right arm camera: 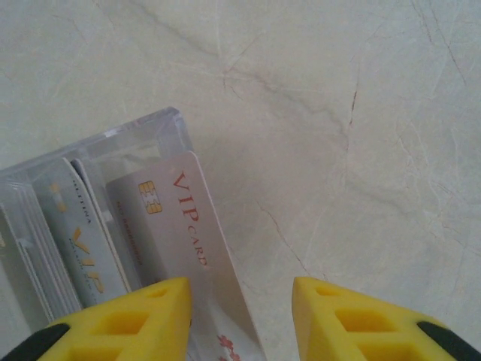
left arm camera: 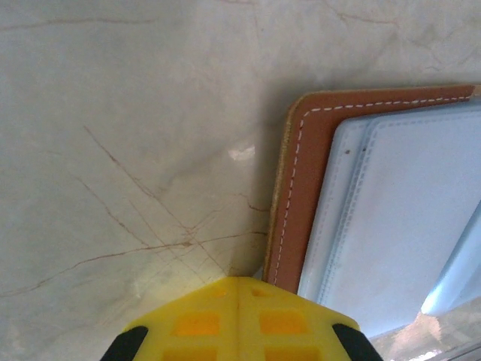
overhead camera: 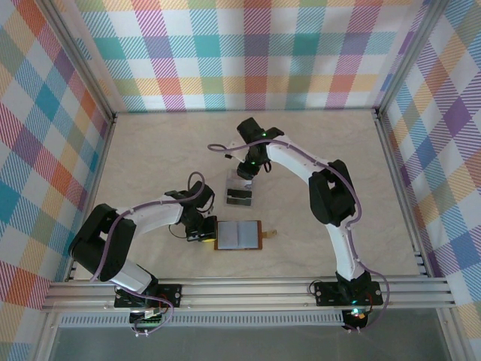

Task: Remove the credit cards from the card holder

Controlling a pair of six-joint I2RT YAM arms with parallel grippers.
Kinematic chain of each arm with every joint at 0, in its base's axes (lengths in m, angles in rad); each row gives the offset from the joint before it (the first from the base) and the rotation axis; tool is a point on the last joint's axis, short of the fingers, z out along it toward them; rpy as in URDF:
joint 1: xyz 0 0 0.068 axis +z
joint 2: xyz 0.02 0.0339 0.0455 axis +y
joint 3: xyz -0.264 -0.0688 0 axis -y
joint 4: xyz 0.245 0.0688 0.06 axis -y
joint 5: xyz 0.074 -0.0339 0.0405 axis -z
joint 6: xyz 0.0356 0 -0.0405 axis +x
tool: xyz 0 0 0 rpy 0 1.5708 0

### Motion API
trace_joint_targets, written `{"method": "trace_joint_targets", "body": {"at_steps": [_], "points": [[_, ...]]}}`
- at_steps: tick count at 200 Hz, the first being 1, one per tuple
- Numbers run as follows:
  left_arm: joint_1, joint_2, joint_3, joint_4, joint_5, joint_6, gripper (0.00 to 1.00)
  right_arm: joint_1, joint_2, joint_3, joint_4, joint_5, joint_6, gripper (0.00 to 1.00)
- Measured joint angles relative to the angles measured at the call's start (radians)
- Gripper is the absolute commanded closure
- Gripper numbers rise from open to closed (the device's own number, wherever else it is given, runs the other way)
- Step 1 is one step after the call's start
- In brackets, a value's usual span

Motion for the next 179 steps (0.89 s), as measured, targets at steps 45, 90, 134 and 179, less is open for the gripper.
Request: {"method": "trace_joint_targets", "body": {"at_steps": [45,90,134,179], "points": [[-0.008,-0.021,-0.024,0.026,0.026,-0.023,1.0,0.004,-0.162,-0.133,0.034,-0.037,0.166,0.63],[-0.011,-0.07,-0.029,0.029,0.026,-0.045,1.0,0.082,-0.389,-0.364,0.116,-0.119,0.489,0.76],[-0.003,-0.096,-0.029,0.056,0.058,-0.058,1.0,0.177,-0.445,-0.542,0.17,-0.243,0.874,0.85],[0.001,-0.095,-0.04,0.106,0.121,-0.06,1.0,0.213,-0.441,-0.71,0.283,-0.34,1.18,0.84]]}}
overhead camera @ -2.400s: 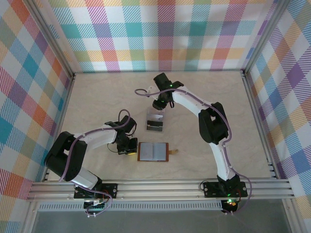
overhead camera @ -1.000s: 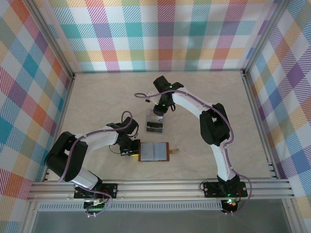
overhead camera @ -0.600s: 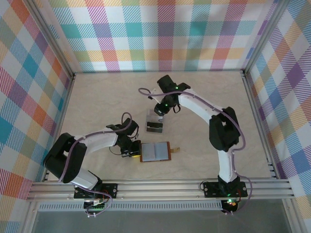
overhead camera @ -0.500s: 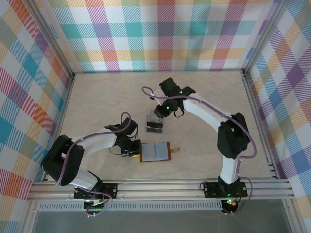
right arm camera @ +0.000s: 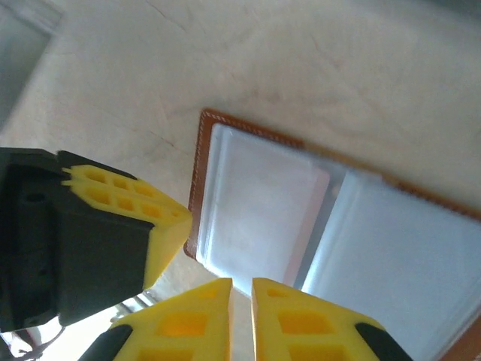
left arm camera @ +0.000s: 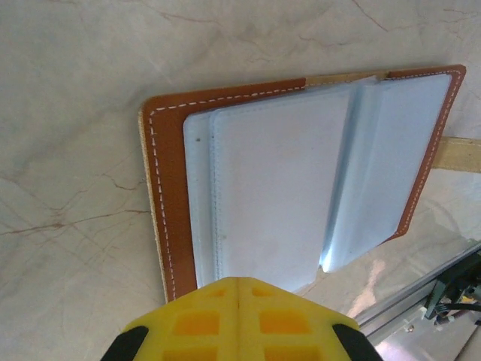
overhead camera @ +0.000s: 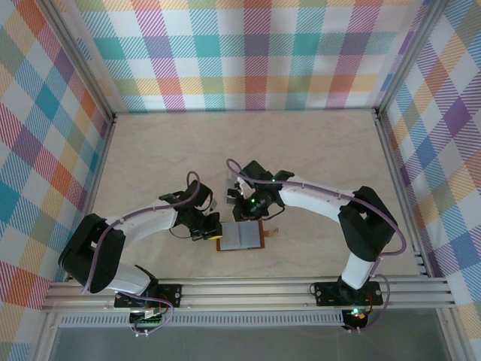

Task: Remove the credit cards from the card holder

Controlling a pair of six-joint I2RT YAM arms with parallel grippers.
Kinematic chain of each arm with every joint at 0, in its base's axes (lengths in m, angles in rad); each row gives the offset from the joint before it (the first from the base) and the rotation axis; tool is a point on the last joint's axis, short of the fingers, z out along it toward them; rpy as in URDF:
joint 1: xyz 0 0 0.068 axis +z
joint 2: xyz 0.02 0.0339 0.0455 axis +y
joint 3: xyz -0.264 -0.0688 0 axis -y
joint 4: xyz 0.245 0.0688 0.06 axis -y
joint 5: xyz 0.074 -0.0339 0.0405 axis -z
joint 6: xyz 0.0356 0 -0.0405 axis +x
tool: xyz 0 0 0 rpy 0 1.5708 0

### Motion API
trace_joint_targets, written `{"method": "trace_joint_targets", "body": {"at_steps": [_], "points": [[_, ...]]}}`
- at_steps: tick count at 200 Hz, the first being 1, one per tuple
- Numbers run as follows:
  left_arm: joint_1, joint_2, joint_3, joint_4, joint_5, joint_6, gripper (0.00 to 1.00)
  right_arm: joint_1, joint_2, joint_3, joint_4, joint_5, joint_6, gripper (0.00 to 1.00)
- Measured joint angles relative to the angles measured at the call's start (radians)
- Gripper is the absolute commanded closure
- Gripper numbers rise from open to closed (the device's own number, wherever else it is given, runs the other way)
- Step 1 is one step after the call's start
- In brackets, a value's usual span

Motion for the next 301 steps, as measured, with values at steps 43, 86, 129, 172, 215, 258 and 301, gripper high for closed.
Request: {"method": "trace_joint_targets", "body": {"at_steps": [43,86,129,172,215,258,301], "points": [[0.007,0.004,-0.043,0.003,0.004,0.001,1.0,0.043,0.059,-0.014,0.103,-0.049,0.137,0.86],[0.008,0.004,-0.074,0.006,0.007,0.001,1.0,0.07,0.119,-0.014,0.141,-0.055,0.211,0.87],[0.008,0.006,-0.078,0.024,0.012,0.001,1.0,0.076,0.165,-0.014,0.188,-0.067,0.261,0.85],[0.008,0.019,-0.082,0.035,0.027,0.001,1.0,0.077,0.194,-0.007,0.202,-0.079,0.271,0.76],[0.009,0.02,-0.083,0.036,0.033,0.005,1.0,0.087,0.193,0.054,0.072,0.015,0.226,0.64],[0.009,0.024,-0.082,0.043,0.037,0.02,1.0,0.111,0.185,0.105,-0.084,0.149,0.19,0.51],[0.009,0.035,-0.083,0.043,0.036,0.02,1.0,0.135,0.185,0.152,-0.242,0.296,0.166,0.4]]}}
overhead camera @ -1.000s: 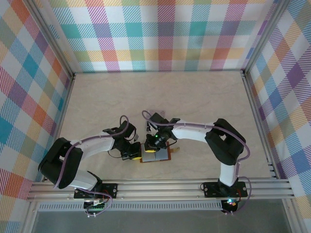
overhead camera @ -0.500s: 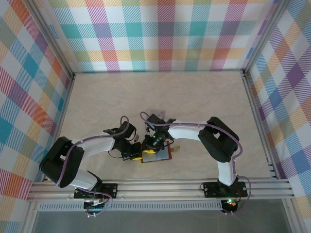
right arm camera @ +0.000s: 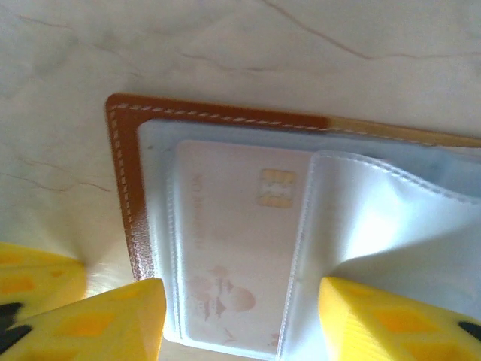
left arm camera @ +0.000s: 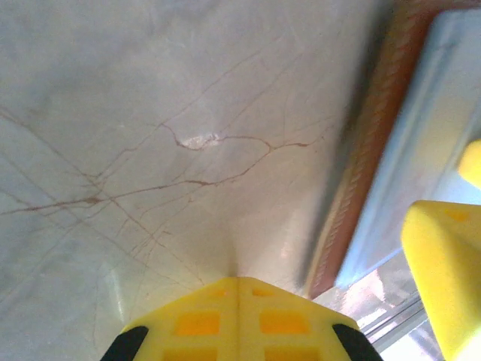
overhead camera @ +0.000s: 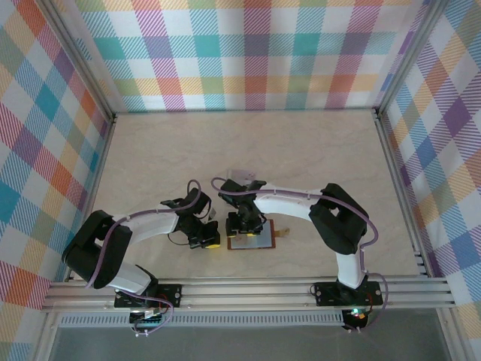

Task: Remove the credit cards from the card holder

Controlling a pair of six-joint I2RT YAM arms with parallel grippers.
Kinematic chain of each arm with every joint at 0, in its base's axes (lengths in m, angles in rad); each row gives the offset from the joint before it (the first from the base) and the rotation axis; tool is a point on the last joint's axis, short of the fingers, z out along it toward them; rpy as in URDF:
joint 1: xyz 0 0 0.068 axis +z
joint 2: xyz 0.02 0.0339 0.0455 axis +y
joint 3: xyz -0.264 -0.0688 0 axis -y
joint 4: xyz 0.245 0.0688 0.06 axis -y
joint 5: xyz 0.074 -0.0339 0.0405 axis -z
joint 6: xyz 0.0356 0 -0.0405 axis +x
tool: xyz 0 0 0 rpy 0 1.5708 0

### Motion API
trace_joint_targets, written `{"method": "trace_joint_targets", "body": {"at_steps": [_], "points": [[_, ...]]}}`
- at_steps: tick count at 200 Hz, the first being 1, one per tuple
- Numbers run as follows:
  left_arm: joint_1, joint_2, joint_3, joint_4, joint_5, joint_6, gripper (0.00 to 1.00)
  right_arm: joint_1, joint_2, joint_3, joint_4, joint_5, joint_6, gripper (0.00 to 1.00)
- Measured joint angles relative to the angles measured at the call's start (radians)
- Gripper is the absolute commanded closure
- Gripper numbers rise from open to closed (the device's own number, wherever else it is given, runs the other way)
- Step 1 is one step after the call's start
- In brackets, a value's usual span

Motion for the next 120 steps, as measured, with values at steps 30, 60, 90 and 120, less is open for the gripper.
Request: {"method": "trace_joint_targets", "body": {"at_steps": [30,60,90,120], "points": [[0.0,0.0,0.0,0.0,0.0,0.003,1.0,0.002,0.0,0.003,-0.071,0.064,-0.003,0.38],[0.0,0.0,0.0,-0.002,0.0,0.003,1.0,0.002,-0.005,0.005,-0.108,0.1,-0.005,0.38],[0.0,0.0,0.002,-0.011,0.0,0.004,1.0,0.002,-0.005,0.005,-0.145,0.138,-0.011,0.38],[0.0,0.002,0.007,-0.022,-0.003,0.004,1.0,0.002,-0.014,0.005,-0.165,0.164,-0.011,0.39]]}}
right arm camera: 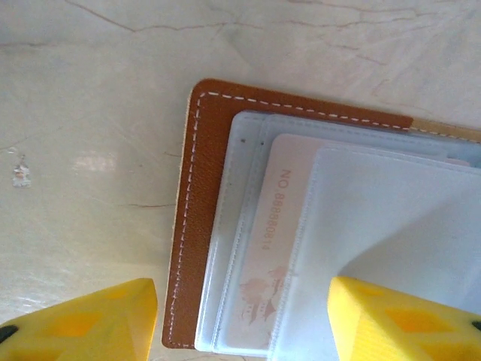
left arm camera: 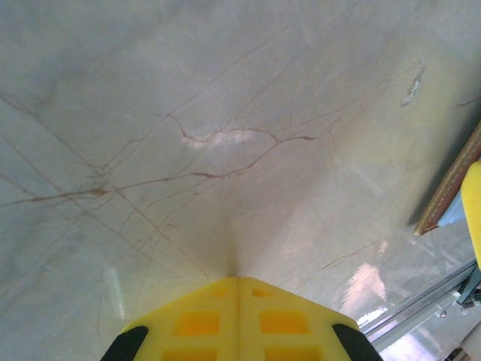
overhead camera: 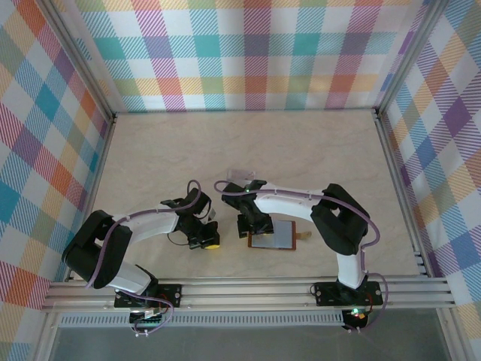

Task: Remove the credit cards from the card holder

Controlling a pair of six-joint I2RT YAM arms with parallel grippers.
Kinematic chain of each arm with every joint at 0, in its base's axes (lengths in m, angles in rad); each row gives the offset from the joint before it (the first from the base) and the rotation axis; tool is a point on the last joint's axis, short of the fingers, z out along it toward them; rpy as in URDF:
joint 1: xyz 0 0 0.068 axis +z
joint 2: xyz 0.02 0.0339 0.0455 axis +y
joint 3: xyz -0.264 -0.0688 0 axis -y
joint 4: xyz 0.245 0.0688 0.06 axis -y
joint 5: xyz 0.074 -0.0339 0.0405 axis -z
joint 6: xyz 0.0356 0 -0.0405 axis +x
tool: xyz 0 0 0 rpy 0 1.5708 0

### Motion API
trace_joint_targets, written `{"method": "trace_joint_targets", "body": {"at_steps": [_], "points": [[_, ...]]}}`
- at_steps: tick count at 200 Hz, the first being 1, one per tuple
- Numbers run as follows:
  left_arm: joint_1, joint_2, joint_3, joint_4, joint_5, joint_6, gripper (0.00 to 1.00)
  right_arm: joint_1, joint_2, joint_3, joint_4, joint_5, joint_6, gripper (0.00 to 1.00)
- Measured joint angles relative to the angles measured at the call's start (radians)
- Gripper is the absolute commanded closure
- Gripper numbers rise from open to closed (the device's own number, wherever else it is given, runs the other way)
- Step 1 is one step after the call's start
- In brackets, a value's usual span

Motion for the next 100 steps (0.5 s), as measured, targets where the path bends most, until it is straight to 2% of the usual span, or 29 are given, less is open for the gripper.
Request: {"method": "trace_joint_targets", "body": {"at_steps": [61,100], "points": [[0.0,0.009,0.011,-0.008,-0.001,0.0,1.0,0.0,-0.074,-0.014,0.003,0.036,0.001,0.43],[0.0,0.025,0.031,-0.024,-0.001,0.003,1.0,-0.004,-0.073,-0.066,0.043,0.009,0.001,0.47]]}}
